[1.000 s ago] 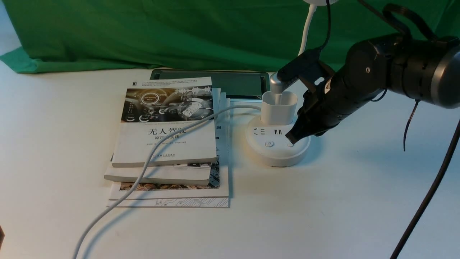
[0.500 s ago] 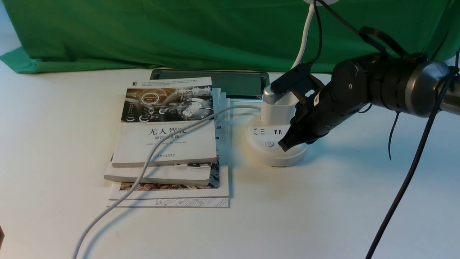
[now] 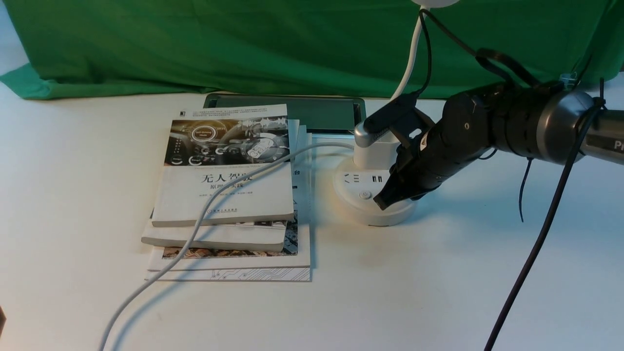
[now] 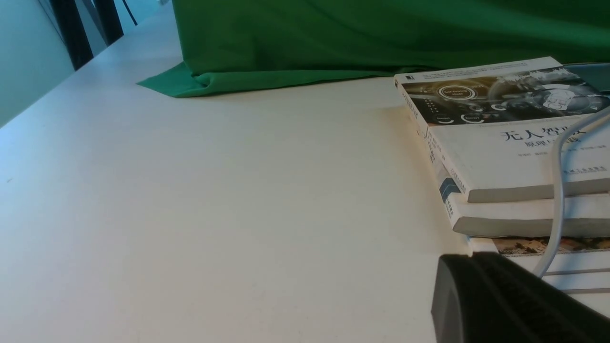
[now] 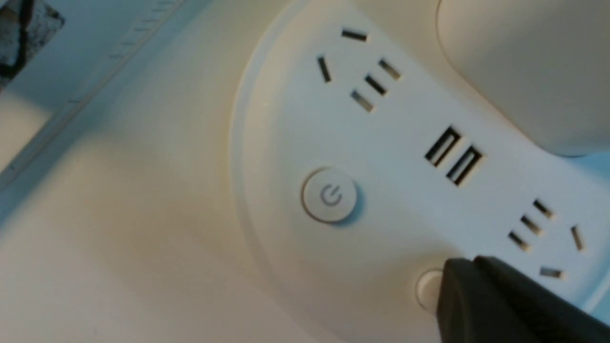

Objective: Turn on the desk lamp on the white desktop with your hand.

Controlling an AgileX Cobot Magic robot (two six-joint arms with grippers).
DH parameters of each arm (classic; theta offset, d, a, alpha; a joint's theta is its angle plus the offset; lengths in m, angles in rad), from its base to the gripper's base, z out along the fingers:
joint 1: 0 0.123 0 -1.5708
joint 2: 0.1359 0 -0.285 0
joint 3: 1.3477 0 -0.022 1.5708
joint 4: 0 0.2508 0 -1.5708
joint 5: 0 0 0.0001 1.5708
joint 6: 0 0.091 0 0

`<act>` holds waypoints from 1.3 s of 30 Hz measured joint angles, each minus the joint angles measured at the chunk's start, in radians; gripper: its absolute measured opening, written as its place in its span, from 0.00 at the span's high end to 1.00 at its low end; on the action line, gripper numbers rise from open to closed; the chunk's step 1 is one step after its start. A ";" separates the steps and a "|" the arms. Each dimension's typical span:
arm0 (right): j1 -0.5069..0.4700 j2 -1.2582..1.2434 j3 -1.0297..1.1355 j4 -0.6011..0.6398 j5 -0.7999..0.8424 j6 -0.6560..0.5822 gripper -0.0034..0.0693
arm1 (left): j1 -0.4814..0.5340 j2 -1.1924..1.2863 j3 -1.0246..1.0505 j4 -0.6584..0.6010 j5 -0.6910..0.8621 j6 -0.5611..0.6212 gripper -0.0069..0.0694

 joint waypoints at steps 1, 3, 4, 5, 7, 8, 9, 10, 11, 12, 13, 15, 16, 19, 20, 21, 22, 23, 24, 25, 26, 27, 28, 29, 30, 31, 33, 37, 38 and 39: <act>0.000 0.001 0.000 0.000 -0.001 0.000 0.90 | 0.000 0.000 0.000 0.000 0.000 0.000 0.88; 0.000 0.003 0.000 0.000 -0.002 0.000 0.90 | 0.000 0.000 0.000 0.000 0.000 0.000 0.88; 0.000 0.004 0.000 0.000 -0.002 0.000 0.89 | 0.000 0.000 0.000 0.000 0.000 0.000 0.88; 0.000 0.007 0.000 0.000 -0.003 0.000 0.89 | 0.000 0.000 0.000 0.000 0.000 0.000 0.88; 0.000 0.011 -0.002 0.000 -0.005 0.000 0.89 | 0.000 0.000 0.000 0.000 0.000 0.000 0.88; 0.000 0.012 -0.004 0.000 -0.005 0.000 0.89 | 0.000 0.000 0.000 0.000 0.000 0.000 0.88; 0.000 0.014 -0.005 0.001 -0.005 0.000 0.89 | 0.000 0.000 0.000 0.000 0.000 0.000 0.88; 0.000 0.018 -0.009 0.004 -0.005 0.000 0.88 | 0.000 0.000 0.000 0.000 0.000 0.000 0.88; 0.000 0.020 -0.010 0.010 -0.005 0.000 0.88 | 0.000 0.000 0.000 0.000 0.000 0.000 0.88; 0.000 0.023 -0.010 0.014 -0.005 0.000 0.88 | 0.000 0.000 0.000 0.000 0.000 0.000 0.88; 0.000 0.025 -0.012 0.021 -0.003 0.000 0.88 | 0.000 0.000 0.000 0.000 0.000 0.000 0.88; 0.000 0.028 -0.015 0.025 0.001 0.000 0.88 | 0.000 0.000 0.000 0.000 0.000 0.000 0.88; 0.000 0.032 -0.019 0.030 0.002 0.000 0.88 | 0.000 0.000 0.000 0.000 0.000 0.000 0.88; 0.000 0.041 -0.023 0.037 0.005 0.000 0.87 | 0.000 0.000 0.000 0.000 0.000 0.000 0.88; 0.000 0.041 -0.023 0.038 0.005 0.000 0.87 | 0.000 0.000 0.000 0.000 0.000 0.000 0.88; 0.000 0.044 -0.027 0.038 0.008 -0.001 0.87 | 0.000 0.000 0.000 0.000 0.000 0.000 0.88; 0.000 0.046 -0.028 0.038 0.009 -0.001 0.87 | 0.000 0.000 0.000 0.000 0.000 0.000 0.88; 0.000 0.046 -0.029 0.039 0.010 -0.001 0.87 | 0.000 0.000 0.000 0.000 0.000 0.000 0.88; 0.000 0.046 -0.029 0.039 0.011 -0.001 0.87 | 0.000 0.000 0.000 0.000 0.000 0.000 0.88; 0.000 0.044 -0.029 0.039 0.012 -0.002 0.87 | 0.000 0.000 0.000 0.000 0.000 0.000 0.88; 0.000 0.038 -0.029 0.039 0.011 -0.002 0.87 | 0.000 0.000 0.000 0.000 0.000 0.000 0.88; 0.000 0.030 -0.027 0.040 0.011 -0.002 0.86 | 0.000 0.000 0.000 0.000 0.000 0.000 0.88; 0.000 0.022 -0.023 0.042 0.014 -0.002 0.86 | 0.000 0.000 0.000 0.000 0.000 0.000 0.88; 0.000 0.006 -0.016 0.043 0.038 -0.002 0.86 | 0.000 0.000 0.000 0.000 0.000 0.000 0.88; 0.000 -0.011 -0.008 0.043 0.060 -0.002 0.86 | 0.000 0.000 0.000 0.000 0.000 0.000 0.88; 0.000 -0.038 -0.002 0.043 0.077 -0.001 0.86 | 0.000 0.000 0.000 0.000 0.000 0.000 0.88; 0.000 -0.116 0.002 0.043 0.112 0.006 0.85 | 0.000 0.000 0.000 0.000 0.000 0.000 0.88; -0.001 -0.304 0.006 0.043 0.172 0.029 0.85 | 0.000 0.000 0.000 0.000 0.000 0.000 0.88; -0.001 -0.355 0.022 0.043 0.181 0.035 0.85 | 0.000 0.000 0.000 0.000 0.000 0.000 0.88; -0.001 -0.397 0.042 0.043 0.183 0.042 0.84 | 0.000 0.000 0.000 0.000 0.000 0.000 0.88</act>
